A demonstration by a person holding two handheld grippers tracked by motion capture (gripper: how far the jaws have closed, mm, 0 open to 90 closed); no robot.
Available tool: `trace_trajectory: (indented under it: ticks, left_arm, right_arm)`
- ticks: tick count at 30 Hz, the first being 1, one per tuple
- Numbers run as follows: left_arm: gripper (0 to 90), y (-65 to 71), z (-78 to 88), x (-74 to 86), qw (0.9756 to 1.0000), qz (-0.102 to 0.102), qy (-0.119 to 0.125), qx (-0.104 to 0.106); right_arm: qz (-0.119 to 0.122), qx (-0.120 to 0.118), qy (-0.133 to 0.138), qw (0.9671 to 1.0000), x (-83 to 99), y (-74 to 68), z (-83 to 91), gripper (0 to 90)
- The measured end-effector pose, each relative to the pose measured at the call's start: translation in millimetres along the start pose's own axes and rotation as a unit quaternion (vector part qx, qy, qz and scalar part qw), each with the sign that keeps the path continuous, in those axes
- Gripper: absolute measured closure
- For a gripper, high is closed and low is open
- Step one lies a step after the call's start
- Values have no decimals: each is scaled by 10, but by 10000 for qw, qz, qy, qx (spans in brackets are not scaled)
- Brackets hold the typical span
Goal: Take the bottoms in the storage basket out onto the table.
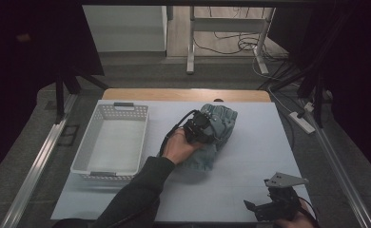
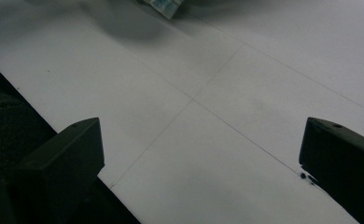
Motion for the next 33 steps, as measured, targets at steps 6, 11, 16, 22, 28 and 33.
trace_trajectory:
  ticks: [6, 11, 16, 22, 28, 33]
  left_arm:
    - [635, -33, -101, 52, 9999, 89, -37, 67]
    - [623, -45, -132, 55, 9998, 184, -30, 83]
    - [606, -50, -202, 86, 9999, 45, -109, 14]
    - [584, -63, -309, 120, 9998, 4, -188, 19]
    - [568, -92, -369, 145, 9998, -28, -205, -1]
    - [540, -119, -411, 169, 9998, 38, -186, 13]
  right_arm:
    - [2, 0, 4, 10000, 0, 0, 2, 2]
    - [9, -5, 5, 10000, 1, -2, 3, 2]
    - [15, -10, 8, 10000, 0, -4, 3, 2]
    - [19, -12, 12, 10000, 1, -5, 6, 2]
    - [21, -14, 15, 10000, 2, -5, 6, 2]
    - [28, -14, 15, 10000, 1, -6, 6, 2]
Point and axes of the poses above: each handheld gripper's, and its own axes: z roughly backward along the jaws, x roughly out of its underside, y roughly to its right, the point moved 6 cm from there along -z, roughly forward along the jaws, and after that the axes turned 2 degrees about -x, right-handed, at the moved point
